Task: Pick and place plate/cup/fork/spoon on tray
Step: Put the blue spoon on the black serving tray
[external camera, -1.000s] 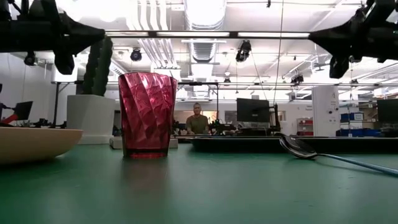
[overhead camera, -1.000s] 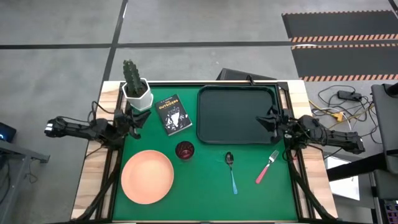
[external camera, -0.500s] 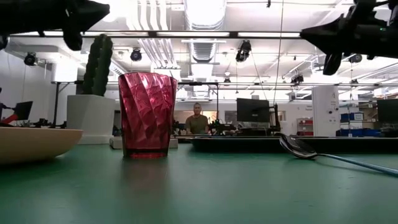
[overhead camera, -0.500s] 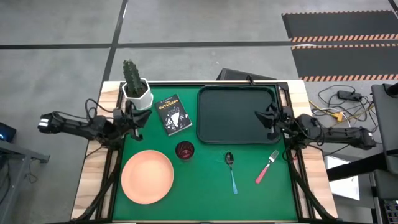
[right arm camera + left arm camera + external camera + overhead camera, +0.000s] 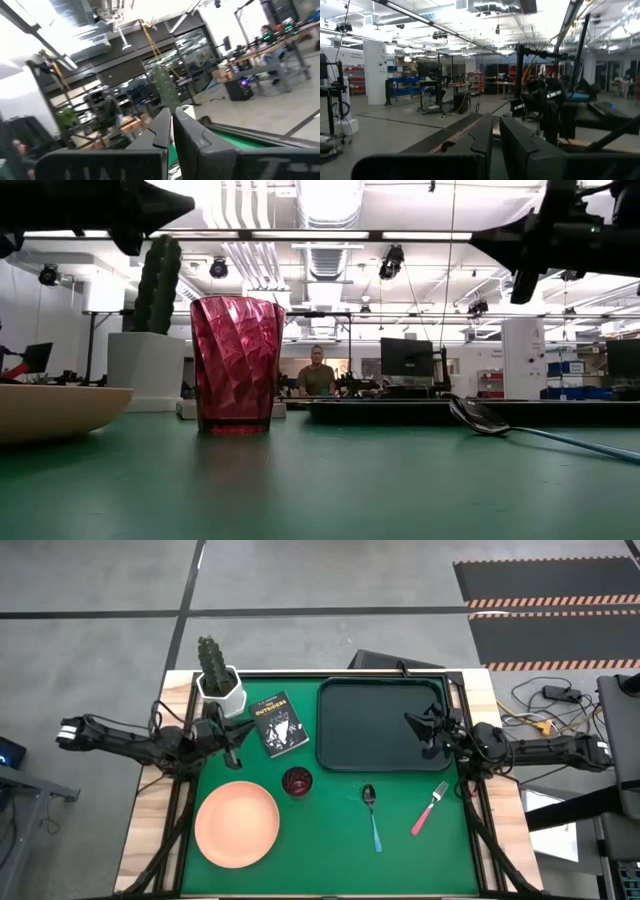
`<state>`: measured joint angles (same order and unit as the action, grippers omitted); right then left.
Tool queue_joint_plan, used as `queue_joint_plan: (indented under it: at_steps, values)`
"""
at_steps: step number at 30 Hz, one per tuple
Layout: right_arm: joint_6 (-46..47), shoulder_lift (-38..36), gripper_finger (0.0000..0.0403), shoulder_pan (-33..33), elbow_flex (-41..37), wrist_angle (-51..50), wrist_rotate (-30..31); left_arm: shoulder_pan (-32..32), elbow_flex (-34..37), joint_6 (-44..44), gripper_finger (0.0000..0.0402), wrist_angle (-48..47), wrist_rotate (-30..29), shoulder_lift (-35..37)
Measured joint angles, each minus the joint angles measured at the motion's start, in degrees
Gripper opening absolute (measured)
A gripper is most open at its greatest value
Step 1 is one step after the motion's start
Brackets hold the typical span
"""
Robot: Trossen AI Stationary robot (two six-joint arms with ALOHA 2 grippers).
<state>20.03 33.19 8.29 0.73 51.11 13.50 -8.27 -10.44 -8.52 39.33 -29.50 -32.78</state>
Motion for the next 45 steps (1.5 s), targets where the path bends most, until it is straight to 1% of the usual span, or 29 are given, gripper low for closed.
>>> queue_joint_plan:
  at_steps: [5,9,12,18,21,25,27,29,33,37,40,45]
  values:
    - [-0.61,2.09,0.0009,0.0,0.31,5.27,-0.55,0.0,-0.38,-6.45,0.0017,3.17,-0.03,-0.18]
    - [-2.12,4.34,0.0009,-0.14,2.27,5.19,-4.41,0.0,-1.25,-6.92,0.0017,6.4,0.06,0.55]
    - [-3.55,8.13,0.0009,-0.67,4.69,5.34,-4.52,0.0,-1.25,-6.92,0.0017,6.71,0.07,0.64]
    - [-7.47,19.62,0.0009,-1.83,13.57,5.19,-4.62,0.0,-1.25,-6.9,0.0017,6.6,0.31,1.07]
    - [-7.97,25.13,0.0009,-2.03,18.88,5.21,-5.13,-0.11,-1.2,-6.86,0.0017,6.54,0.38,1.2]
    - [-6.93,31.32,0.0009,-2.04,26.2,2.76,-9.94,-0.13,-1.2,-6.81,0.0017,6.54,0.72,1.2]
    - [-6.22,33.58,0.0009,-2.23,29.73,-0.24,-12.44,-0.2,-1.14,-6.81,0.0017,6.52,0.74,1.2]
    - [-5.84,35.53,0.0009,-2.64,33.24,-3.81,-13.53,-0.2,-0.99,-6.81,0.0017,6.49,0.76,1.2]
    - [-5.0,37.77,0.0009,-3.53,39.31,-13.1,-13.53,-0.19,-0.9,-6.86,0.0017,6.38,0.79,1.2]
    - [-4.16,38.31,0.0009,-4.81,44.79,-25.84,-13.53,-0.17,-0.88,-6.86,0.0017,6.39,0.81,1.57]
    - [0.72,38.19,0.0009,-5.71,48.1,-35.65,-13.52,-0.17,-0.79,-6.86,0.0017,6.39,0.81,1.53]
    - [16.63,38.16,0.0009,-8.53,53.38,-56.28,-13.47,-0.17,-0.29,-6.88,0.0017,6.19,0.81,1.49]
